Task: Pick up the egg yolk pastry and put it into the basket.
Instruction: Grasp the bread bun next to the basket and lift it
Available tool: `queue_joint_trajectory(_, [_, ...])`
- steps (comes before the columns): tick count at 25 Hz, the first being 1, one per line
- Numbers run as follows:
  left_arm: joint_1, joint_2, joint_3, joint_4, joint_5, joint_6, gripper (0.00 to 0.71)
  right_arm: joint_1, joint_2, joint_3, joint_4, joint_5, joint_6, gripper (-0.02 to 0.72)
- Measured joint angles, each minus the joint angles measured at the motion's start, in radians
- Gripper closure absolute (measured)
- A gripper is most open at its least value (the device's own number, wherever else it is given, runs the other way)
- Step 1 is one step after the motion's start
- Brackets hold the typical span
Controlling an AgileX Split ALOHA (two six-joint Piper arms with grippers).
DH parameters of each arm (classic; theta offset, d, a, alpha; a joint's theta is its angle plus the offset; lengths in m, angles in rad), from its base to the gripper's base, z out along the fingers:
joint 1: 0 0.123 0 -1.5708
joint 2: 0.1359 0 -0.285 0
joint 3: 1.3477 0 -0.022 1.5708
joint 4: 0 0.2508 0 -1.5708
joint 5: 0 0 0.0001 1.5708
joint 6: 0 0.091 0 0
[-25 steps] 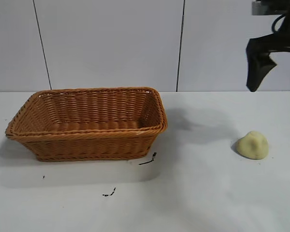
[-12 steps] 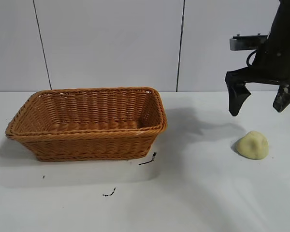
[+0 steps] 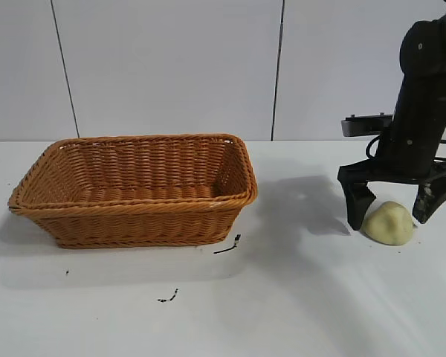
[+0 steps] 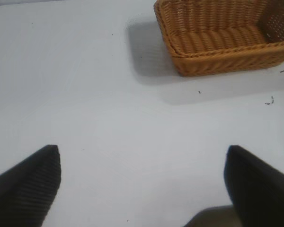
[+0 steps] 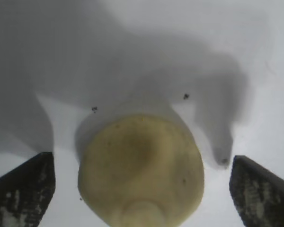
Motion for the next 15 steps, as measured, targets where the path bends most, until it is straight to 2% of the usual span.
queue_joint_trajectory(3, [0.000, 0.000, 0.000, 0.000, 0.000, 0.000, 0.014, 0.000, 0.000, 0.000, 0.000, 0.009, 0.000, 0.421])
queue_joint_trajectory(5, [0.000, 0.000, 0.000, 0.000, 0.000, 0.000, 0.014, 0.000, 0.000, 0.000, 0.000, 0.012, 0.000, 0.485])
queue_joint_trajectory(9, [0.000, 0.000, 0.000, 0.000, 0.000, 0.000, 0.014, 0.000, -0.007, -0.014, 0.000, 0.042, 0.000, 0.507])
queue_joint_trajectory(15, [0.000, 0.000, 0.000, 0.000, 0.000, 0.000, 0.014, 0.000, -0.101, -0.164, 0.000, 0.170, 0.000, 0.514])
